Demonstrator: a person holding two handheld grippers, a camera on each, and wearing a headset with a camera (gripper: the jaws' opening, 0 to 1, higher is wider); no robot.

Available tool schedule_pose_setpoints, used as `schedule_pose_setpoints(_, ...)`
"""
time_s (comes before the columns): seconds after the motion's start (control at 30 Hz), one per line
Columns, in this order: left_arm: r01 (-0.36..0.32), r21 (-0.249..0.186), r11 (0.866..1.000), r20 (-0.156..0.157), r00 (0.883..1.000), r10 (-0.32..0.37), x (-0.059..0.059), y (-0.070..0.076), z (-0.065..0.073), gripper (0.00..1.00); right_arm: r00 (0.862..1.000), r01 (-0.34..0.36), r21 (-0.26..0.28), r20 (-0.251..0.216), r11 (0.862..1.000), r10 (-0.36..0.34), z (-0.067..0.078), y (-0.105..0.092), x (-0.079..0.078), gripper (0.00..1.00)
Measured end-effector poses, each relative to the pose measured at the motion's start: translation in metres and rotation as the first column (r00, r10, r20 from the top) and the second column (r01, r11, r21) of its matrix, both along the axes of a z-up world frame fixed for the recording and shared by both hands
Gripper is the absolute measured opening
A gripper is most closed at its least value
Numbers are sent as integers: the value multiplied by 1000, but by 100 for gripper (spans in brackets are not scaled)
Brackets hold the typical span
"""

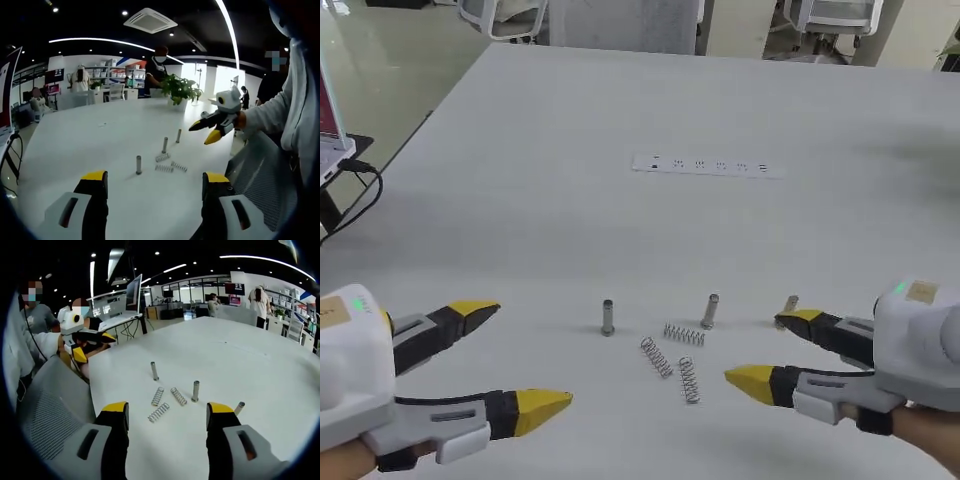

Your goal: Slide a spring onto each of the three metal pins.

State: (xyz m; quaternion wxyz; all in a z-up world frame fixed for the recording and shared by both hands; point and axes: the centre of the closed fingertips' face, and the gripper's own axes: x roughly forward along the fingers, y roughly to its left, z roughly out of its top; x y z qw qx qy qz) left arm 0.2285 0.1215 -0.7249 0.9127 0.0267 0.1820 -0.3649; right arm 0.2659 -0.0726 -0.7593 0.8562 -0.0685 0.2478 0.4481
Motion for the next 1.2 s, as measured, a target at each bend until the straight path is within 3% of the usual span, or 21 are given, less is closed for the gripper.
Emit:
schedule_pose_setpoints(0.37,15,-4,1000,5,1000,-15,1,1,0,75,999,-46,-4,1,999,46,1,9,-10,65)
schedule_pose_setpoints(0.63,19,-2,1000,8,1000,-19,0,-1,-1,75,998,-45,-71,-38,996,42,-11,16,-11,47)
schedule_pose_setpoints(0.9,24,-10,1000,17,1000,-24,0,-2,0,75,993,-47,-173,-115,984,27,-34,32,-18,31)
schedule_pose_setpoints(1.03,22,-14,1000,22,1000,-21,0,-1,0,75,991,-39,-191,-136,981,13,-42,41,-19,28)
schedule_pose_setpoints(1.2,21,-15,1000,23,1000,-21,-2,0,-1,75,978,-2,-247,-205,969,-50,-59,42,-18,26)
